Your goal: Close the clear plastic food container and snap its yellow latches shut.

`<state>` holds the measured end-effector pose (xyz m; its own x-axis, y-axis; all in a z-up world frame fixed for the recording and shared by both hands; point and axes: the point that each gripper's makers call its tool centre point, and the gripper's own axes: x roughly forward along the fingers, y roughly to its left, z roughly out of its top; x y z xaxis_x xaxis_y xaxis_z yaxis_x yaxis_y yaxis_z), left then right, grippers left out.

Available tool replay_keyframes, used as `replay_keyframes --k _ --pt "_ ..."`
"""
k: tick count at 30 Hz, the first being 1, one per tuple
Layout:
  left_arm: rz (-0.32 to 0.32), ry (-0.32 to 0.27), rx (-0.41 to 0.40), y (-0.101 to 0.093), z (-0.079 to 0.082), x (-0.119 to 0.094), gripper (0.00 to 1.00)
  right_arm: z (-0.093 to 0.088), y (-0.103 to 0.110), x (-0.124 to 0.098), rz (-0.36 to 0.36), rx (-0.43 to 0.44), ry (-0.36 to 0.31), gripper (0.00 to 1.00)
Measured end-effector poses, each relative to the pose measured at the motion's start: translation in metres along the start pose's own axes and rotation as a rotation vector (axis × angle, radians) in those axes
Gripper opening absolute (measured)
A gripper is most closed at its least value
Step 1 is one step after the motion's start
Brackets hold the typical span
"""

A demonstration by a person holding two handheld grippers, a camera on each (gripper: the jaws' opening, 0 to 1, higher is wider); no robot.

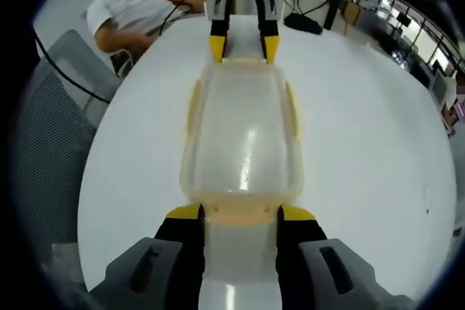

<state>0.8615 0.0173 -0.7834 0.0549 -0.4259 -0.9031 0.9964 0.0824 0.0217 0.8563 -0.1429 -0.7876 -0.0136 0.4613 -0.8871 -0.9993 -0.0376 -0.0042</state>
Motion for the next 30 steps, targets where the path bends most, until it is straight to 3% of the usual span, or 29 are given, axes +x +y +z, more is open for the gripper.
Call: replay_keyframes --k 7,17,30 --pt "0.007 0.003 -0.003 -0.001 0.005 -0.005 0.32 0.0 0.001 -0.011 -0.009 -0.002 -0.002 0.34" --pt "0.024 0.016 -0.001 -0.005 0.009 -0.025 0.32 0.015 0.005 -0.029 -0.019 -0.003 -0.039 0.34" --pt "0.065 0.022 -0.012 -0.01 0.018 -0.044 0.32 0.029 0.006 -0.054 -0.046 -0.053 -0.029 0.34"
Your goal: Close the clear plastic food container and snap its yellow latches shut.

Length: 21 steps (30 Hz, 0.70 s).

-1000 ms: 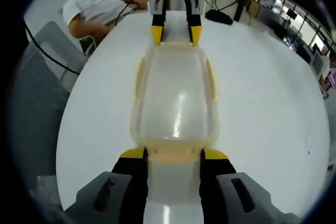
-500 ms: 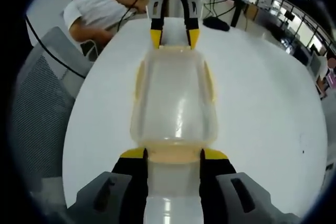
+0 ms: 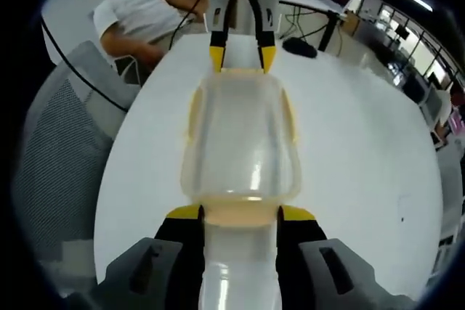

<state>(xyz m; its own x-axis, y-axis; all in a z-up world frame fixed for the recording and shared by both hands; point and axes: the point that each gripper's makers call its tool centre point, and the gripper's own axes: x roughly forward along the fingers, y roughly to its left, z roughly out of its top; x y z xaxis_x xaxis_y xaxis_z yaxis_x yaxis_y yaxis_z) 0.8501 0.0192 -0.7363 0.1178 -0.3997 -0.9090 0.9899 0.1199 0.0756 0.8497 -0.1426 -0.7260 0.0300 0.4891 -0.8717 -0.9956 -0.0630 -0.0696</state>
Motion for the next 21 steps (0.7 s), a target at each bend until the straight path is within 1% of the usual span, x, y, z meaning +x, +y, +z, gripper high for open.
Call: replay_keyframes --k 3,7,13,21 --pt "0.006 0.001 -0.003 0.001 0.0 -0.004 0.32 0.004 0.0 -0.006 -0.007 -0.01 0.001 0.34" --pt "0.014 -0.002 0.0 -0.002 0.007 -0.014 0.32 0.005 0.001 -0.013 -0.01 -0.014 0.0 0.34" --pt "0.026 -0.007 -0.001 -0.006 0.019 -0.021 0.32 0.003 0.003 -0.026 -0.017 -0.019 -0.007 0.34" --pt "0.029 -0.022 0.003 -0.004 0.034 -0.026 0.32 -0.003 0.006 -0.042 -0.028 -0.018 -0.01 0.34"
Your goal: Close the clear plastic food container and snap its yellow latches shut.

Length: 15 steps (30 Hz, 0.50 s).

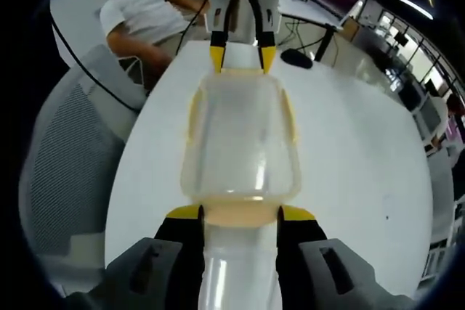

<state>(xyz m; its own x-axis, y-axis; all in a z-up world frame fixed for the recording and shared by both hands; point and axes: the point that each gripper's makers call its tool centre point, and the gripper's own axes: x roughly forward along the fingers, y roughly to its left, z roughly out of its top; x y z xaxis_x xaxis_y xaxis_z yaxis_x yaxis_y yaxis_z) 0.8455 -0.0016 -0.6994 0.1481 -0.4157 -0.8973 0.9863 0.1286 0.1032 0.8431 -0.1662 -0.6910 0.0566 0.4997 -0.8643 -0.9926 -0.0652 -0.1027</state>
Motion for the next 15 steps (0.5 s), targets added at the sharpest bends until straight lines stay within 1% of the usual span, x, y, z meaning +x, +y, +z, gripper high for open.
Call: replay_keyframes --k 7,12,15 --pt "-0.01 -0.023 0.003 -0.003 0.018 0.0 0.32 -0.009 0.003 -0.014 -0.016 -0.002 0.0 0.34" --pt "-0.019 -0.047 0.007 -0.005 0.03 0.003 0.32 -0.019 0.007 -0.023 -0.021 0.013 0.006 0.34" --pt "-0.015 -0.048 0.022 -0.005 0.038 0.004 0.32 -0.024 0.008 -0.027 -0.026 0.02 0.007 0.34"
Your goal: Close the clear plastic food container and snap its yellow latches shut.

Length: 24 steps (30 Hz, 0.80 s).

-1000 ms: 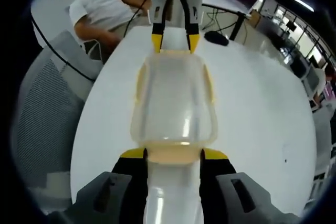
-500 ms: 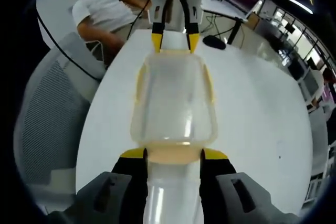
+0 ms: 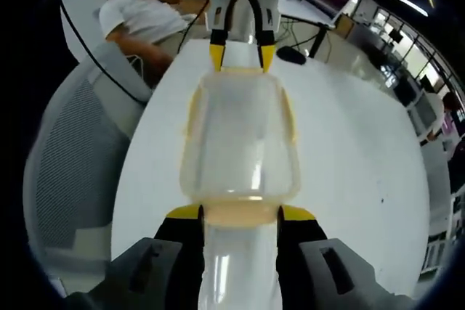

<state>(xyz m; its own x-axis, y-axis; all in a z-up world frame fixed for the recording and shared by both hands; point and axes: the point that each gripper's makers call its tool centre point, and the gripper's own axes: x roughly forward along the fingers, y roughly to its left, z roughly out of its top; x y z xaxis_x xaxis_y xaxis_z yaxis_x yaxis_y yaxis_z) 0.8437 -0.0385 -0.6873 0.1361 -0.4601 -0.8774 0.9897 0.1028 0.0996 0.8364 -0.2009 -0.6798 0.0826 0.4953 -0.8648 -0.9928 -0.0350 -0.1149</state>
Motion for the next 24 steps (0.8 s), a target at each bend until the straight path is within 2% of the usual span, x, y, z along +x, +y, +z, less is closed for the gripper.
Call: replay_keyframes --k 18,24 --pt "0.009 0.01 0.045 0.001 0.039 0.015 0.32 -0.034 0.002 -0.022 -0.041 0.024 0.007 0.35" --pt "0.003 -0.005 0.05 0.0 0.053 0.023 0.32 -0.05 0.002 -0.029 -0.047 0.033 0.014 0.35"
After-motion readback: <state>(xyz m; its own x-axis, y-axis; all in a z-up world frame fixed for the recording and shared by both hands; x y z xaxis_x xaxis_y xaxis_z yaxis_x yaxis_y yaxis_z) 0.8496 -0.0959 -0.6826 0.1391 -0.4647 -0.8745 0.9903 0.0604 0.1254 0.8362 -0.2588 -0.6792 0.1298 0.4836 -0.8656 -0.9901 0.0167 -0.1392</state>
